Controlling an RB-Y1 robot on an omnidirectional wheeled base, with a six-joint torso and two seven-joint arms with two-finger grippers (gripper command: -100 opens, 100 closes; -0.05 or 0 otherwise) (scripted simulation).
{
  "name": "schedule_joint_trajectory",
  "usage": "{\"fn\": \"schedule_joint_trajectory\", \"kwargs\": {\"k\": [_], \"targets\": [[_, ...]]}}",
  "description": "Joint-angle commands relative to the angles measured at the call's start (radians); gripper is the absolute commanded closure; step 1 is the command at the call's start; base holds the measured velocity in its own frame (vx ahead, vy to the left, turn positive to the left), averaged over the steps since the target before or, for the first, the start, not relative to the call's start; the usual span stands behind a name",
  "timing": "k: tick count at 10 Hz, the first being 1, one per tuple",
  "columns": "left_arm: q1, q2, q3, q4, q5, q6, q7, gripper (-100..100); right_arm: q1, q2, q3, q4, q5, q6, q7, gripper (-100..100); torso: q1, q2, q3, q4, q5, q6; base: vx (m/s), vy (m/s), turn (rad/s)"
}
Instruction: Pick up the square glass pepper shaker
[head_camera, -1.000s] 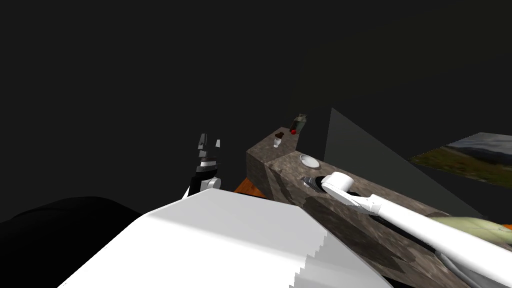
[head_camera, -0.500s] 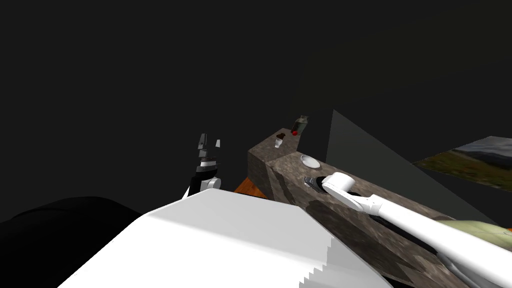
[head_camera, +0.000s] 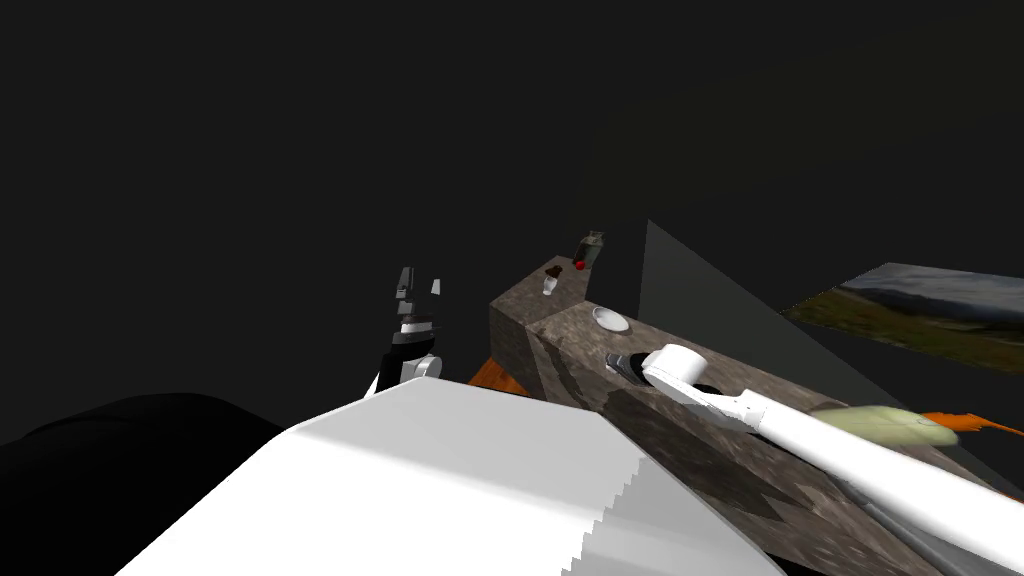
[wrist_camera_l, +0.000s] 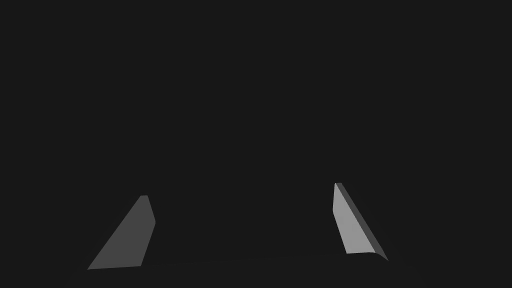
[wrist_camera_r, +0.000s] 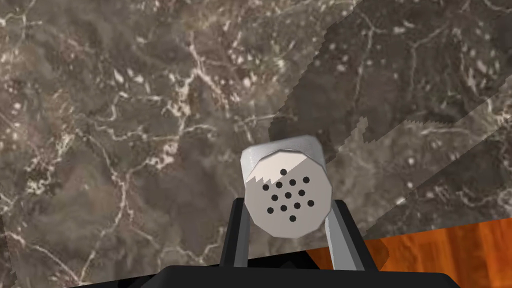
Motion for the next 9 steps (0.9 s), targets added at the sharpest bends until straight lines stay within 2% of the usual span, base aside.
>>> {"fn": "schedule_joint_trajectory", "kwargs": {"k": [1,7,8,9], "targets": [[0.000,0.000,0.000,0.000,0.000,0.000,0.000,0,-0.004,-0.005,0.002,-0.038,0.010,-0.009,0.005,100,0.000,0.000,0.000,0.000,0.000,0.000,0.138,0.007,-0.274],[0.000,0.000,0.000,0.000,0.000,0.000,0.000,0,0.000,-0.038,0.005,-0.196,0.049,-0.034,0.010,100,0.001,0.000,0.000,0.000,0.000,-0.001,0.100,0.011,-0.235],[0.000,0.000,0.000,0.000,0.000,0.000,0.000,0,0.007,-0.042,0.004,-0.186,0.047,-0.028,0.003,100,0.001,0.000,0.000,0.000,0.000,-0.002,0.038,0.012,-0.044],[0.000,0.000,0.000,0.000,0.000,0.000,0.000,0,0.007,-0.042,0.004,-0.189,0.047,-0.028,0.004,0,0.000,0.001,0.000,0.000,0.000,-0.003,0.006,0.002,0.009]]}}
